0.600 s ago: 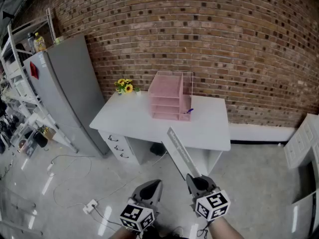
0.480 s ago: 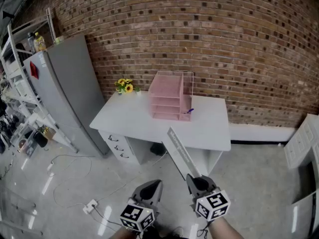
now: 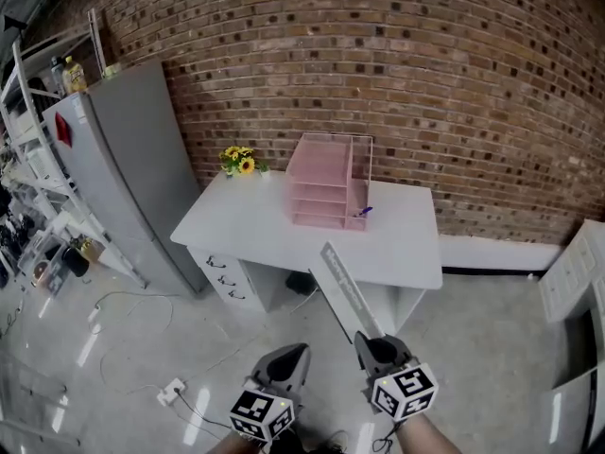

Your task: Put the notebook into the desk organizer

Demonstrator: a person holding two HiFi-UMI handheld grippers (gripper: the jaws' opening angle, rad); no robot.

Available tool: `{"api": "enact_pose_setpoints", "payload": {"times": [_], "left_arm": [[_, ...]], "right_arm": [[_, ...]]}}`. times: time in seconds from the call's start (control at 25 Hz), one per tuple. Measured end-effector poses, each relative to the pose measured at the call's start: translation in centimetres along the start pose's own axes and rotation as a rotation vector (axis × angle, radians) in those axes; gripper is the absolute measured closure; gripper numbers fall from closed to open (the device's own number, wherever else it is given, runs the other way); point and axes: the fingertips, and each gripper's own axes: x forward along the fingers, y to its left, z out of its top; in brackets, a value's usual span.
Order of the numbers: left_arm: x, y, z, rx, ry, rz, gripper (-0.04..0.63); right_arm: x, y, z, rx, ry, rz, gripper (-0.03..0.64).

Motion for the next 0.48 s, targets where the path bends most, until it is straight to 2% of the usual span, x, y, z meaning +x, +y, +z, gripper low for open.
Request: {"api": "enact_pose_setpoints", "payload": {"times": [0.48], "left_arm": [[0.7,6.6,0.0,-0.028,0.011,-0.031,0.591]], "right_arm": [[6.1,1.2,-0.1,0.019,0.029,-0.041,0.604]]}}
